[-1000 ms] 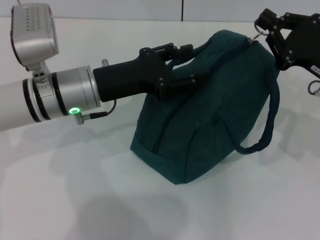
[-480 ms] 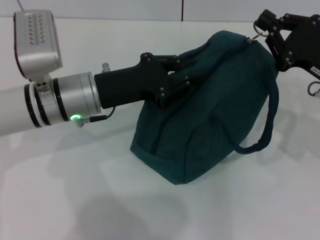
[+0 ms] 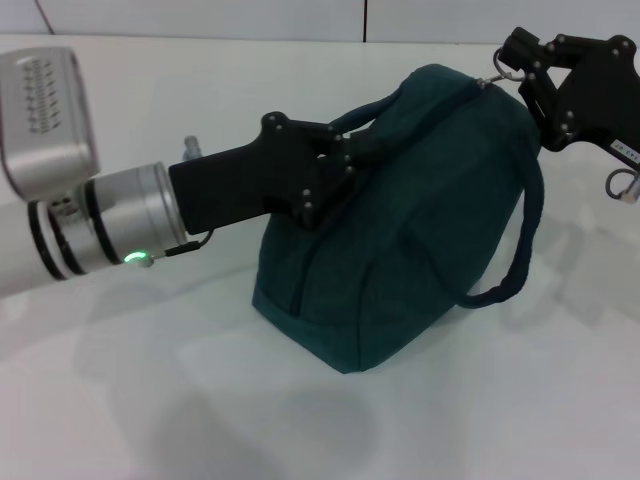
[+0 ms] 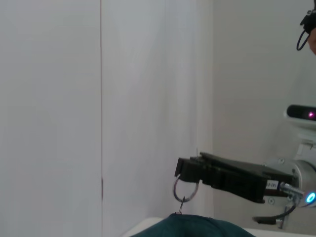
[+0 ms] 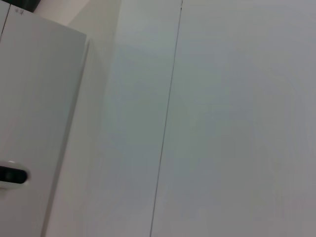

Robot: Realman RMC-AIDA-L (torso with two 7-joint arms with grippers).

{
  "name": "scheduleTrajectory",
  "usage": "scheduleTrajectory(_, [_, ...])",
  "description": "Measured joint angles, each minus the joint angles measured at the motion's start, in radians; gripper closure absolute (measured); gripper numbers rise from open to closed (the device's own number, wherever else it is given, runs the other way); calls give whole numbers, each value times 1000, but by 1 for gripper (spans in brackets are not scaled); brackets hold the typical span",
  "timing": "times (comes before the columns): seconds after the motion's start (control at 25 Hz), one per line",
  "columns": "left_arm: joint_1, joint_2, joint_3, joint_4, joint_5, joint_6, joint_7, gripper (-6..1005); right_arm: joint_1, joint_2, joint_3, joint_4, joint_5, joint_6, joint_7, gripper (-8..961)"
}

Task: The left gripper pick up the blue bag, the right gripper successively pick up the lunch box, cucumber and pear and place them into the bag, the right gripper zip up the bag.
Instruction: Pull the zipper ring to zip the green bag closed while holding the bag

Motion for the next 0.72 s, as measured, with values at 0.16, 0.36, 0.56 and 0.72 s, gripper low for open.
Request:
scheduleTrajectory(0.16, [30,-3,1,-3,-23,14,63,946,1,0,-1,1,1,0,27,934])
scheduleTrajectory(0.36, [33,-5,8,-50,-42,16,131,957,-3,-4,11,1,6,11,92,934])
scheduleTrajectory(0.56, [30,-2,39,-54,-37,15,153,957,-9,-4,50,26,7,24,108,934])
scheduleTrajectory(0.72, [36,-4,41,-54,-39,15,172,957,-9,-4,79,62,7,37,117,934])
